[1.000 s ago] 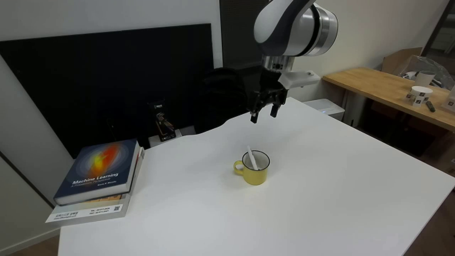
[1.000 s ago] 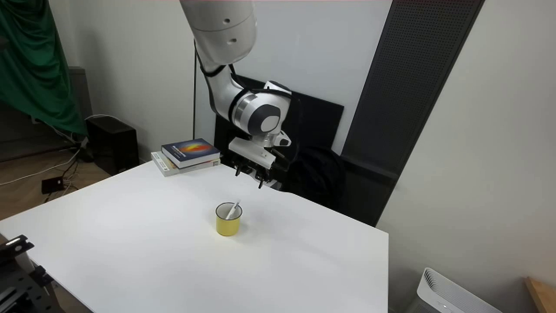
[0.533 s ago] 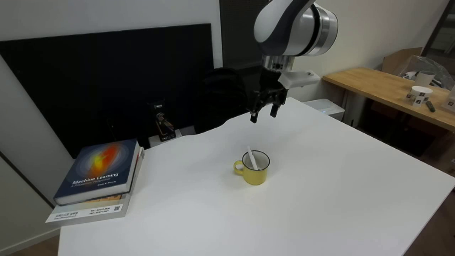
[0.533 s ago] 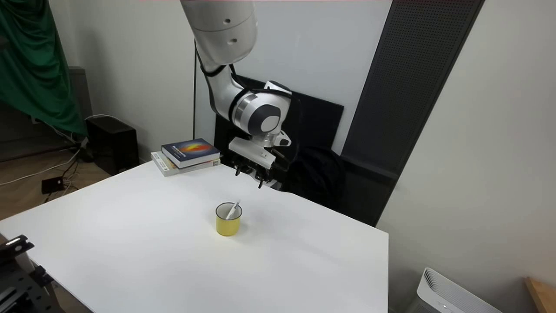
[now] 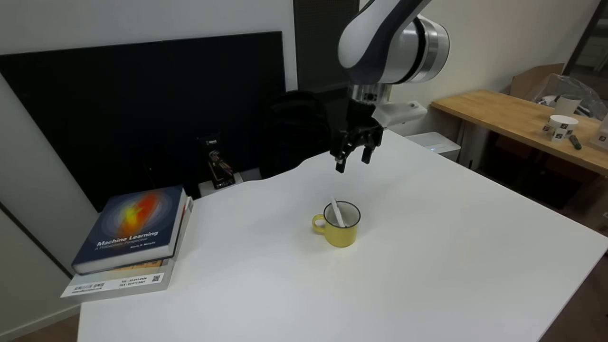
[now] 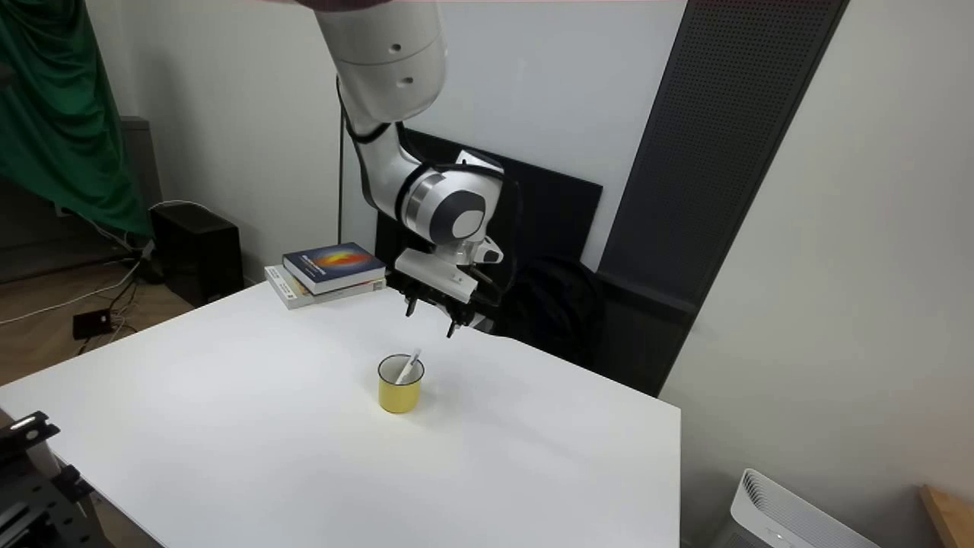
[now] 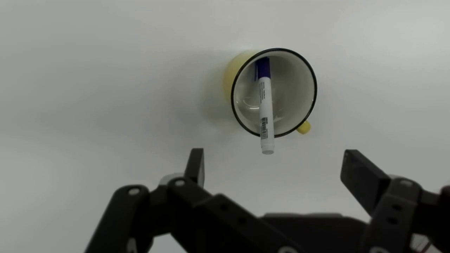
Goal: Remove the marker from the mug and put it on the table
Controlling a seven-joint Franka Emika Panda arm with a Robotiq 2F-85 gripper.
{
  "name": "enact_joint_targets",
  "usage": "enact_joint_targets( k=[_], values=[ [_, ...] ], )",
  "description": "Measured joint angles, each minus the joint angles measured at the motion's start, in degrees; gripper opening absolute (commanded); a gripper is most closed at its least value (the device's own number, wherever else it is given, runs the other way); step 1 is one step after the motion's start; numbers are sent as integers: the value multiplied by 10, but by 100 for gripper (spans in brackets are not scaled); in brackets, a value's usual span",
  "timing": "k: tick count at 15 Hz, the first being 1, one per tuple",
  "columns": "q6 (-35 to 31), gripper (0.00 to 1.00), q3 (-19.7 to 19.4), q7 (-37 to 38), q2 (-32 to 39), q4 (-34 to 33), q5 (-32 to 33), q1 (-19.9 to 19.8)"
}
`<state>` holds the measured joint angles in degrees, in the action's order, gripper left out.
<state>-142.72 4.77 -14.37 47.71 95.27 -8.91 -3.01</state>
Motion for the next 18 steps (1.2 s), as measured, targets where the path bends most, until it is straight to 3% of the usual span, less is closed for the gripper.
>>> enact_joint_targets(
  k=[8, 18],
  values=[
    [-28, 100, 1, 0, 41, -6, 17, 18],
    [-75, 100, 1, 0, 87, -44, 26, 8]
  ],
)
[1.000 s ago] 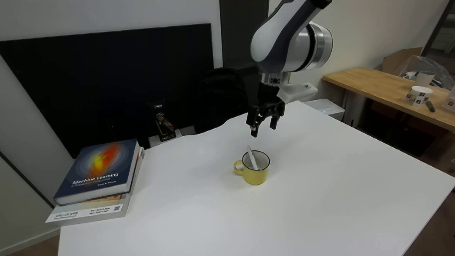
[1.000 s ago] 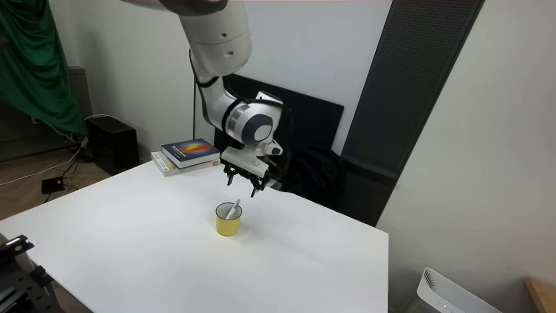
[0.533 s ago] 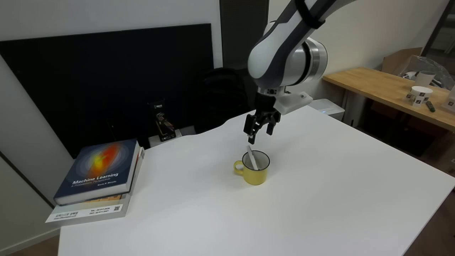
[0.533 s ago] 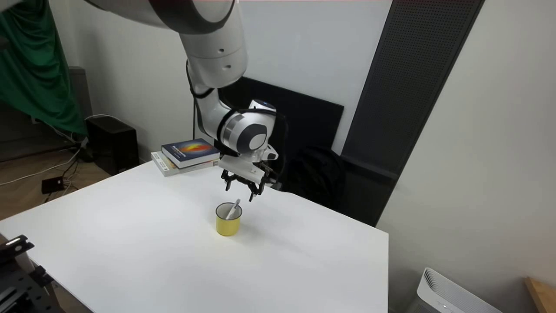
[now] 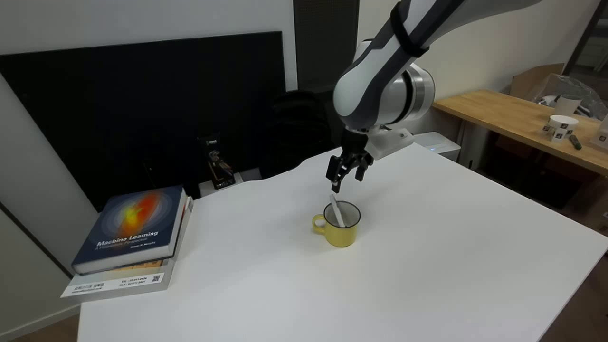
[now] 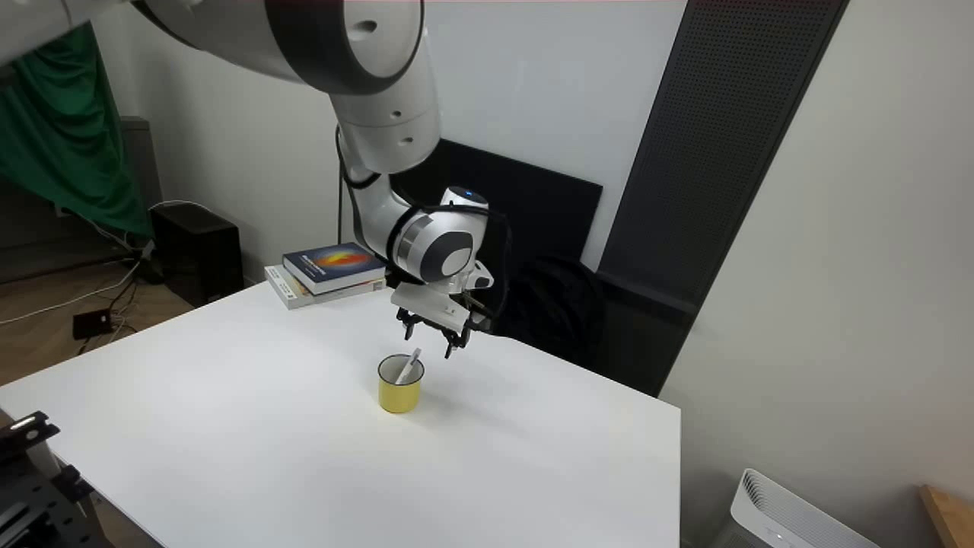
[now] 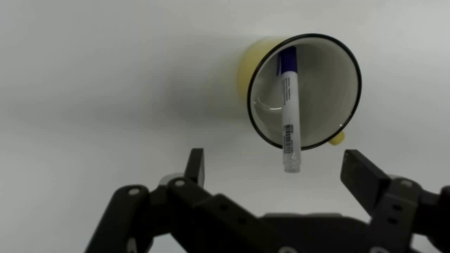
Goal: Remove the marker from the mug and put it on the table
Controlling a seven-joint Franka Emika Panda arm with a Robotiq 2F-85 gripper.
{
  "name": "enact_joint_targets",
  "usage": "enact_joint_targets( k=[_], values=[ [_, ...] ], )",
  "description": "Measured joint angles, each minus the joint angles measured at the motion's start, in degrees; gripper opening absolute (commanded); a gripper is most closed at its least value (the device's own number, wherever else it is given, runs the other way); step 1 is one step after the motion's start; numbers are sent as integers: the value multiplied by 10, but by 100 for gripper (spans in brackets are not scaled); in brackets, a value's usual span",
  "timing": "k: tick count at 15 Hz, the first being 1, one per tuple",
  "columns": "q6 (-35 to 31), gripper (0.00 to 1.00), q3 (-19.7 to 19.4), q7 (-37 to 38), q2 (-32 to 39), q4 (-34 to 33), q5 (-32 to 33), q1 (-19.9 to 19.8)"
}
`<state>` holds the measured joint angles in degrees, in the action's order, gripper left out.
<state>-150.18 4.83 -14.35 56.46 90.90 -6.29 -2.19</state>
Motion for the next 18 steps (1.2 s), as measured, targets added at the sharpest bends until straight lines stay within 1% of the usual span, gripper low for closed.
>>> enact_joint_targets(
  k=[8, 14, 15, 16, 18],
  values=[
    [-13, 100, 0, 0, 42, -39, 22, 1],
    [-14, 100, 2, 0, 68, -72, 32, 10],
    [-14, 75, 2, 0, 72, -77, 33, 13],
    [-13, 74, 2, 0, 75, -82, 33, 15],
    [-13, 60, 2, 0, 82, -92, 35, 19]
  ],
)
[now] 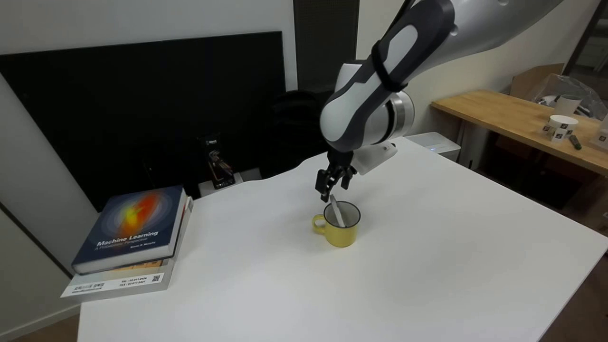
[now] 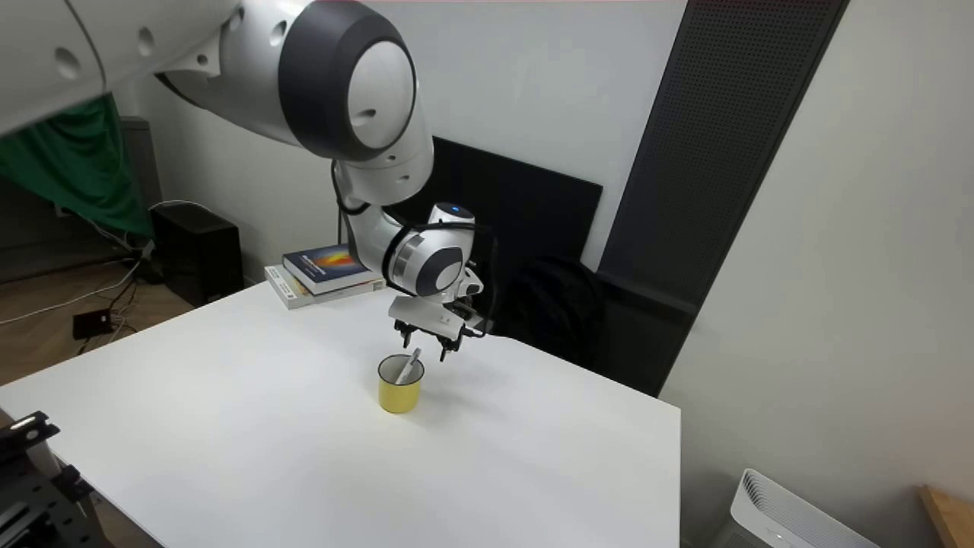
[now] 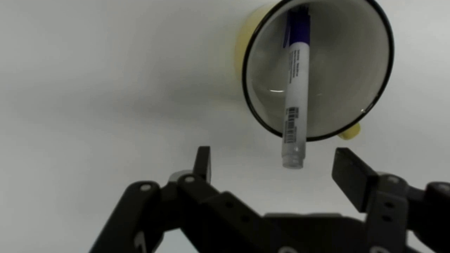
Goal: Remove the marker from the mug and put it on the table
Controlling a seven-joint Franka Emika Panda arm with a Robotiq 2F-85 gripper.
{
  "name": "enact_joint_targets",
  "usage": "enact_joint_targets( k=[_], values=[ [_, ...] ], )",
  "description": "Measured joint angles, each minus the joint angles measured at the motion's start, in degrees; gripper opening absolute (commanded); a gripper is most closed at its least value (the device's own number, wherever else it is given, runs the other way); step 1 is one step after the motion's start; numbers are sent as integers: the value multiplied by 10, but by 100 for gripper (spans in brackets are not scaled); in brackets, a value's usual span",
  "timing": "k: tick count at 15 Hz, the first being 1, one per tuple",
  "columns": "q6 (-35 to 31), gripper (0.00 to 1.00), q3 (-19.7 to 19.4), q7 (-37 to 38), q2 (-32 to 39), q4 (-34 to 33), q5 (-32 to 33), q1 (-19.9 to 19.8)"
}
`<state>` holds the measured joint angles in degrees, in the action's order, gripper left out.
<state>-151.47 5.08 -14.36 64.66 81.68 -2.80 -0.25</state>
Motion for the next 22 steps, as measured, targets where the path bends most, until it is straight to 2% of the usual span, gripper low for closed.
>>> enact_joint_targets(
  k=[7, 9, 11, 22],
  values=[
    [16, 11, -2, 1, 19, -28, 7, 3],
    [36, 1, -5, 6, 21, -39, 7, 5],
    [55, 5, -11, 14, 24, -51, 7, 9],
    [134, 4, -41, 56, 33, -121, 25, 34]
  ],
)
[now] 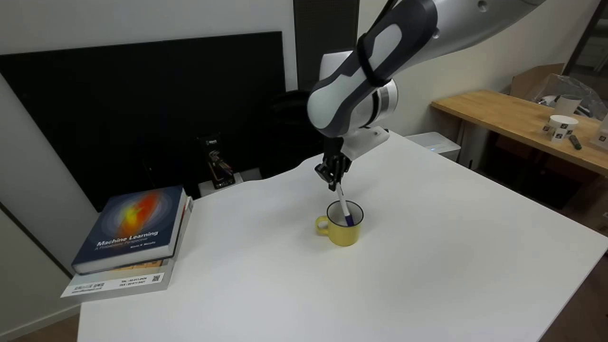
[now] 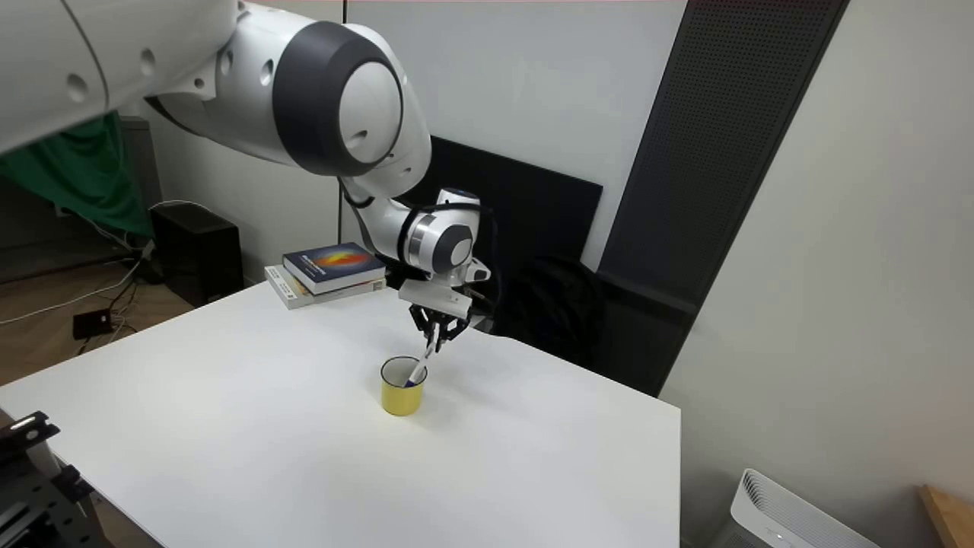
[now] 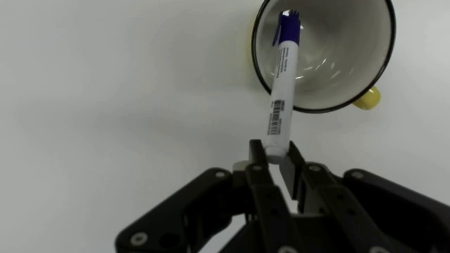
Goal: Remove the marker from the mug and put it on the table
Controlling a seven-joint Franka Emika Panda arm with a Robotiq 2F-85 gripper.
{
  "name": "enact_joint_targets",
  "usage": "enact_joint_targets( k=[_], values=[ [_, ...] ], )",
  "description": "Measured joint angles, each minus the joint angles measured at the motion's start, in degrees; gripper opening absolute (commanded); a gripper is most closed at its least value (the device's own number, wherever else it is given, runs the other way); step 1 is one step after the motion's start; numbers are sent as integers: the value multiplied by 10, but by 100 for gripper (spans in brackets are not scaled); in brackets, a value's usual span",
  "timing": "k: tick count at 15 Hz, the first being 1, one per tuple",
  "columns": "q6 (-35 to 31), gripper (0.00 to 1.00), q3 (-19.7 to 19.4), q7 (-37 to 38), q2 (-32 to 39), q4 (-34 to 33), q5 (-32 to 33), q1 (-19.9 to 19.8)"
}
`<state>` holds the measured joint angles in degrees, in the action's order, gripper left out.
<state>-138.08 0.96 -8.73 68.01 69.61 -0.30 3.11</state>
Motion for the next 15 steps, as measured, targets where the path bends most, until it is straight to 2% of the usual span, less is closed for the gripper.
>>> enact_joint_targets(
  k=[8, 15],
  values=[
    [41, 4, -1, 16, -1, -85, 4, 5],
    [60, 4, -30, 27, 0, -121, 13, 3]
  ],
)
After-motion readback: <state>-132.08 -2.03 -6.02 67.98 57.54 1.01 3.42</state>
